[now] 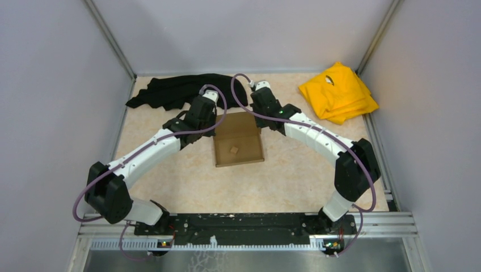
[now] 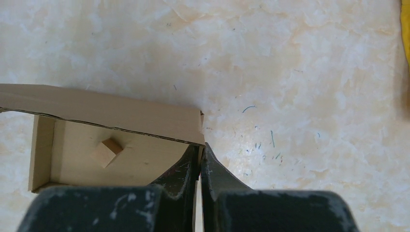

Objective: Fold the paper box

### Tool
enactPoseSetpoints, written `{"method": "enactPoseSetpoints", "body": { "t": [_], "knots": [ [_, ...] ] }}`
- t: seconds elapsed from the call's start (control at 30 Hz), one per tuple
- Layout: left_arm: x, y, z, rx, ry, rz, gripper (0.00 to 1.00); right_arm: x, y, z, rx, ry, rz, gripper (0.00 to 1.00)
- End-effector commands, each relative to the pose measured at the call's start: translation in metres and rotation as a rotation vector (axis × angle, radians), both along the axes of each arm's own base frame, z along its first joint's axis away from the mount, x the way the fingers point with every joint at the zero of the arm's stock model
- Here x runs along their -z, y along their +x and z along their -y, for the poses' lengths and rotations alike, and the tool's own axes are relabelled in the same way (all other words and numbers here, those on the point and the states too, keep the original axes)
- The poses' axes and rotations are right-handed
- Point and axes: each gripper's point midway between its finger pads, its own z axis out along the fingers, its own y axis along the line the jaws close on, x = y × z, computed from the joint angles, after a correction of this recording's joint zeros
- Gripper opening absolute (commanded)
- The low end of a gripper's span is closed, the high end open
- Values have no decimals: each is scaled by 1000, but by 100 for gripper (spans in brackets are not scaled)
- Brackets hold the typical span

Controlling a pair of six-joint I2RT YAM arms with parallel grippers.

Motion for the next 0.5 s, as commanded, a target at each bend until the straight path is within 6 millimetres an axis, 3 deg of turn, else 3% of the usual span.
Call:
{"method": "enactPoseSetpoints", "body": {
  "t": [0.0,0.47],
  "knots": [
    [-24,11,38,39,-142,90,6,-29,-1,-45,-52,165,54,0],
    [-17,27,49,10,-169,149,6,-27,7,-39,54,226,108,0]
  ]
}}
